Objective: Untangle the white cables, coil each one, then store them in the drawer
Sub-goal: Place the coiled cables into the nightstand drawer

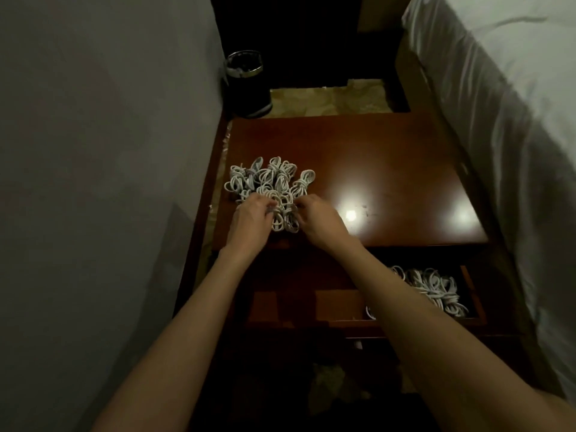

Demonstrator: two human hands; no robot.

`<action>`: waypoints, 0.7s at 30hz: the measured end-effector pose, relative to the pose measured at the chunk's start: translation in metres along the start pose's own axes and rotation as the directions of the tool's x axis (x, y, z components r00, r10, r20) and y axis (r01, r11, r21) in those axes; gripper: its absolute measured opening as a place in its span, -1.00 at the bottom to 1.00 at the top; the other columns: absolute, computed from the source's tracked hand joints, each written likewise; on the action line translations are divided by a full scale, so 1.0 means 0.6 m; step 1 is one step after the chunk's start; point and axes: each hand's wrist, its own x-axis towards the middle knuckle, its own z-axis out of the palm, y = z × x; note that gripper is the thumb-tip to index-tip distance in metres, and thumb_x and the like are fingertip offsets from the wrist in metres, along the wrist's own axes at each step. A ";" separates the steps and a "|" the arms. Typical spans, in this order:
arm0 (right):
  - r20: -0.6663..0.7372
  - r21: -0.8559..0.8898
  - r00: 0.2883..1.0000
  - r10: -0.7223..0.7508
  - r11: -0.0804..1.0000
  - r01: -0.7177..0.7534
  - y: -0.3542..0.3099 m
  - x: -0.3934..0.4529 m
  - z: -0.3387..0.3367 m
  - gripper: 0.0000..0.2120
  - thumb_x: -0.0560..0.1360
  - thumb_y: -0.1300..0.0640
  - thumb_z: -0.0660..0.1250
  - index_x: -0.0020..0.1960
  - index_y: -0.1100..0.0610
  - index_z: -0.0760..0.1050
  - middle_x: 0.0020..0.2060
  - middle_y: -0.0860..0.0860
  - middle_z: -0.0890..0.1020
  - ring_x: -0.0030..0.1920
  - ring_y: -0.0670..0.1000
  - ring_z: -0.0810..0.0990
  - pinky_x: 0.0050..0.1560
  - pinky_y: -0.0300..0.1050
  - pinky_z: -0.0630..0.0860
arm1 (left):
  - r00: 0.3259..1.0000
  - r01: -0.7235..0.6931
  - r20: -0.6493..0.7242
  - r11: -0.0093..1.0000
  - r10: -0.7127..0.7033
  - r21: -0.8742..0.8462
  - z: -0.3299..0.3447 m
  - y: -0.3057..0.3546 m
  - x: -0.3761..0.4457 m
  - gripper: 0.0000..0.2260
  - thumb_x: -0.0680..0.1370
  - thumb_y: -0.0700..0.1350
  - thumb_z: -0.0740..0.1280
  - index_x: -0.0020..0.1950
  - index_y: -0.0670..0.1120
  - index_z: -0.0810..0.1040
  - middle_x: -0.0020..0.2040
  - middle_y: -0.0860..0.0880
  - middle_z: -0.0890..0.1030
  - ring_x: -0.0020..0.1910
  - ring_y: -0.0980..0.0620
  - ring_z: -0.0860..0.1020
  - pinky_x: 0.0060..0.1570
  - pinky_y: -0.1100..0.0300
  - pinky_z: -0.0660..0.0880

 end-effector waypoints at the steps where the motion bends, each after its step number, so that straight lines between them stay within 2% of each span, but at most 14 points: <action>1: 0.012 0.004 1.000 0.003 1.000 -0.003 -0.001 0.003 0.008 -0.79 0.61 0.10 0.19 0.15 0.19 0.49 0.11 0.15 0.53 0.03 0.21 0.55 0.01 0.11 0.51 | 1.000 -0.005 0.005 1.000 0.005 0.008 0.003 -0.001 0.002 -0.77 0.57 -0.22 0.33 0.22 -0.16 0.59 0.18 -0.10 0.54 0.13 -0.08 0.55 0.17 0.07 0.48; 6: -0.008 0.005 0.999 0.046 0.999 -0.046 0.010 0.002 0.018 -0.79 0.57 0.11 0.27 0.14 0.20 0.45 0.11 0.16 0.48 0.03 0.22 0.54 0.05 0.11 0.50 | 1.000 -0.010 0.022 0.999 0.010 0.040 0.007 0.000 0.008 -0.80 0.52 -0.23 0.41 0.14 -0.16 0.63 0.14 -0.11 0.55 0.10 -0.09 0.57 0.15 0.02 0.51; 9: -0.031 0.025 0.998 0.058 0.998 -0.057 0.014 -0.008 0.020 -0.77 0.55 0.12 0.29 0.16 0.20 0.42 0.09 0.18 0.49 0.03 0.23 0.54 0.03 0.06 0.51 | 0.998 -0.036 0.045 0.998 0.034 0.050 0.007 0.003 0.005 -0.81 0.52 -0.22 0.41 0.12 -0.18 0.64 0.13 -0.10 0.56 0.08 -0.06 0.58 0.12 0.10 0.51; 12: -0.037 0.011 0.999 0.034 0.999 -0.034 0.016 -0.023 0.012 -0.83 0.55 0.13 0.29 0.09 0.18 0.44 0.00 0.16 0.56 -0.02 0.20 0.56 -0.06 0.04 0.52 | 0.997 -0.057 0.052 0.998 0.055 0.038 0.013 0.007 -0.004 -0.82 0.53 -0.19 0.40 0.12 -0.17 0.65 0.11 -0.09 0.55 0.06 -0.04 0.57 0.06 0.19 0.45; 14: -0.049 0.066 0.998 0.039 0.997 -0.036 0.022 -0.039 -0.002 -0.85 0.52 0.12 0.34 0.04 0.16 0.46 -0.06 0.11 0.61 -0.07 0.14 0.59 -0.08 0.04 0.54 | 0.995 -0.077 0.058 0.997 0.077 -0.008 0.016 0.014 -0.020 -0.82 0.54 -0.19 0.39 0.13 -0.17 0.63 0.09 -0.09 0.54 0.05 -0.02 0.57 0.04 0.24 0.45; 16: -0.069 0.176 0.996 0.056 0.983 -0.043 0.039 -0.069 -0.022 -0.85 0.50 0.10 0.40 -0.01 0.14 0.50 -0.14 0.05 0.64 -0.15 0.04 0.60 -0.13 -0.05 0.55 | 0.989 -0.134 0.064 0.990 0.137 -0.051 0.023 0.029 -0.043 -0.81 0.54 -0.18 0.39 0.14 -0.16 0.63 0.06 -0.07 0.54 0.03 0.01 0.56 0.02 0.27 0.45; 18: -0.063 0.236 0.997 0.054 0.971 -0.038 0.063 -0.108 -0.040 -0.84 0.48 0.10 0.44 -0.04 0.15 0.52 -0.20 0.03 0.65 -0.20 0.00 0.61 -0.16 -0.12 0.55 | 0.972 -0.211 0.086 0.973 0.219 -0.091 0.034 0.046 -0.068 -0.83 0.54 -0.17 0.40 0.11 -0.16 0.64 0.03 -0.07 0.55 0.00 0.00 0.57 0.02 0.22 0.48; 21: -0.027 0.219 0.999 0.047 0.975 -0.040 0.108 -0.168 -0.043 -0.84 0.46 0.10 0.46 -0.06 0.15 0.55 -0.23 0.02 0.66 -0.22 -0.02 0.62 -0.15 -0.08 0.59 | 0.942 -0.264 0.178 0.955 0.286 -0.138 0.068 0.065 -0.104 -0.84 0.53 -0.15 0.41 0.08 -0.16 0.65 0.00 -0.08 0.55 -0.04 -0.08 0.59 0.02 0.04 0.52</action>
